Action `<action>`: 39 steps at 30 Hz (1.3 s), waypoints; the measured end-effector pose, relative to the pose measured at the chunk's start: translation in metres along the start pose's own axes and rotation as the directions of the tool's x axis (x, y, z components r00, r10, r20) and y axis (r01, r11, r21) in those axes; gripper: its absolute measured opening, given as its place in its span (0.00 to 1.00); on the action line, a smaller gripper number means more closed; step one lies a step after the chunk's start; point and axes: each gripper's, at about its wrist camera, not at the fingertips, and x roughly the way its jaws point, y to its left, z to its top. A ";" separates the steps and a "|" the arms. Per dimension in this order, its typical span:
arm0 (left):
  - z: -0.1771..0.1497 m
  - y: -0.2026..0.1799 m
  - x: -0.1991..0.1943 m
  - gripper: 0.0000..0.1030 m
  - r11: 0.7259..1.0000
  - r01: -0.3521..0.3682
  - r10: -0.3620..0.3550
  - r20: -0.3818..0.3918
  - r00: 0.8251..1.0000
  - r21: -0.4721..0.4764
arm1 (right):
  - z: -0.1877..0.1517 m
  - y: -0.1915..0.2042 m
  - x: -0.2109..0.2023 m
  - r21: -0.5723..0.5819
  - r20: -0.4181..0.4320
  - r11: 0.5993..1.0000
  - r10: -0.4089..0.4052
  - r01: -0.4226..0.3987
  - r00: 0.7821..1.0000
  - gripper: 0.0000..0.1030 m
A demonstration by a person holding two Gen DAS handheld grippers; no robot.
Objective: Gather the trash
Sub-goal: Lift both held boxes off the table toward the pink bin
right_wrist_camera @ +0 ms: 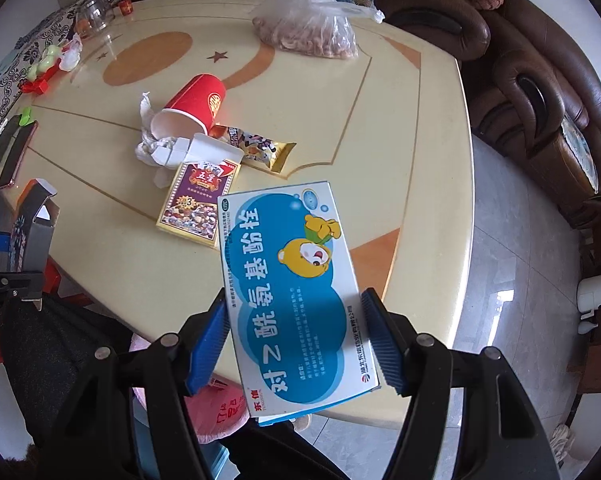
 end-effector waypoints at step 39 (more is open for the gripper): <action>-0.104 -0.075 0.023 0.53 0.977 0.016 -0.023 0.029 0.999 0.213 | -0.119 0.084 -0.085 -0.091 0.113 0.995 0.037 -0.026 0.993 0.62</action>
